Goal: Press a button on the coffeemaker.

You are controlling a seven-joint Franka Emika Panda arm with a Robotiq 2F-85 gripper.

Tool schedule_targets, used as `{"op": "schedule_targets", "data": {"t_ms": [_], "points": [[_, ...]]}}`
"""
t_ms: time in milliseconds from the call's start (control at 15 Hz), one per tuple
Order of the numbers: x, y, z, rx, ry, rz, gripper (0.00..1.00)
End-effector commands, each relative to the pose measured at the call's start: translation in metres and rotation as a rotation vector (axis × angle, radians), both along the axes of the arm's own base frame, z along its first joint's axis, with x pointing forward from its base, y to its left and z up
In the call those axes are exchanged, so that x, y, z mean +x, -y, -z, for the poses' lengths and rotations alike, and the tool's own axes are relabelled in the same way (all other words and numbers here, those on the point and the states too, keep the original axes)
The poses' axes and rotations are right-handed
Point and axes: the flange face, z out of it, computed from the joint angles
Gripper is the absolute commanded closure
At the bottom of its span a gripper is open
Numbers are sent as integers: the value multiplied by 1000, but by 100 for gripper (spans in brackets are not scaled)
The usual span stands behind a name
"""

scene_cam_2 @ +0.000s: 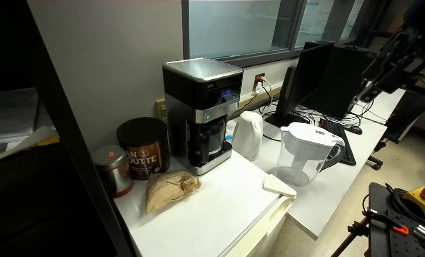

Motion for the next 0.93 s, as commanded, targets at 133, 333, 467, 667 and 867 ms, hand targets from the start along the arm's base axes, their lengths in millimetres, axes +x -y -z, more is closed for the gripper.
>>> {"op": "schedule_targets", "data": {"t_ms": [133,333,467,667,867], "points": [[50,20,9,-57,11,-48,66],[74,30,20,-78,36,-44,87],[88,36,27,-87,51,-40,98],[110,44,38,-89,73,-37,100],[130,50,52,-84,94,-28,98]]}}
